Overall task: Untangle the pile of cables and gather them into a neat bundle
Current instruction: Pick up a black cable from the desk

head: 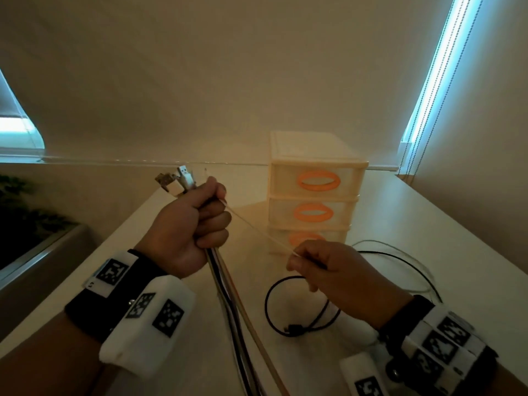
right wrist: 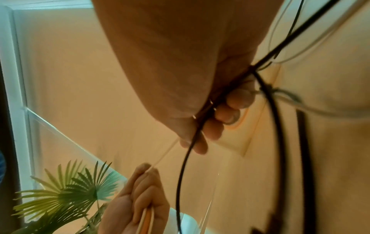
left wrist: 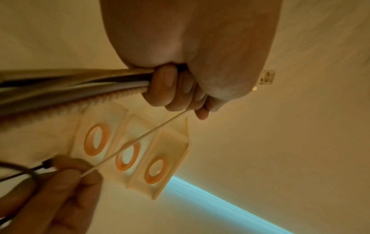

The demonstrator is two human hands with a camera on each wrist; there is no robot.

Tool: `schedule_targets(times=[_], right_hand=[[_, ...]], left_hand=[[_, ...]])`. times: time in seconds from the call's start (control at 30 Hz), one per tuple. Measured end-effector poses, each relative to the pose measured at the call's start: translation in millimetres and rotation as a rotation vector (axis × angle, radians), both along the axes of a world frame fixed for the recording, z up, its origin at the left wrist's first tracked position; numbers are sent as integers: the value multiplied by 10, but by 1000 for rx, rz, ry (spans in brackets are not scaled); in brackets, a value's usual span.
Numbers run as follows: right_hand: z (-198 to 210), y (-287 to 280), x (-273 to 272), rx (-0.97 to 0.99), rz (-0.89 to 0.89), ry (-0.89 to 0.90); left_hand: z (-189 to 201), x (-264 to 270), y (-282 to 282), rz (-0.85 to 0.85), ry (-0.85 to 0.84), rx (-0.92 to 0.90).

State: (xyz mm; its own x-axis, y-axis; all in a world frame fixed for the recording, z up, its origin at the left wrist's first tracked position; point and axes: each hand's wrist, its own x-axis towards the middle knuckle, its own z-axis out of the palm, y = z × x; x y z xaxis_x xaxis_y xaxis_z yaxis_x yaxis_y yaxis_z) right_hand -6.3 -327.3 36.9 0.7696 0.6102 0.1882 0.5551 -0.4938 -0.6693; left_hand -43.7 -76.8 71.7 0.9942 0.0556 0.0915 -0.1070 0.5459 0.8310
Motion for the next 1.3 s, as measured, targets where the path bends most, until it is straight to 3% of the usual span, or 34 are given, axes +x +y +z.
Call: schedule_targets(times=[0.1,0.23,0.33,0.43,0.53,0.6,0.8,0.87,0.97,1.03,1.2,1.3], right_hand=[[21,-169,113,-193,-14,49],[102,-444,275,-386,-132,-13],[151,-326,164,-166,-59,-3],[141,109,-120,100,63,116],[63,460,-309,162,152,260],[39,564,-328,187,156,252],[7,701,-169,495,-122,5],[-35,728,-136,416,-140,-81],[-45,738,-139,197,-167,-445],[-72,711,-95,154,-161,-533],[30,568,-136,242,66,-88],[42,524,-153,321,67,-30]], left_hand=[[13,31,176,108,-5,-62],[15,45,392,188,5,-115],[-35,46,241,160,31,-52],[-81,19,-11,92,16,29],[-79,-22,-89,64,-2,68],[-72,-28,-66,69,-2,61],[-64,-37,-38,42,-7,33],[-50,-53,-49,22,-9,40],[-30,-65,-48,13,-21,56],[-29,-64,-48,33,-21,74],[-87,-19,-83,131,-14,75],[-125,-10,-117,163,11,91]])
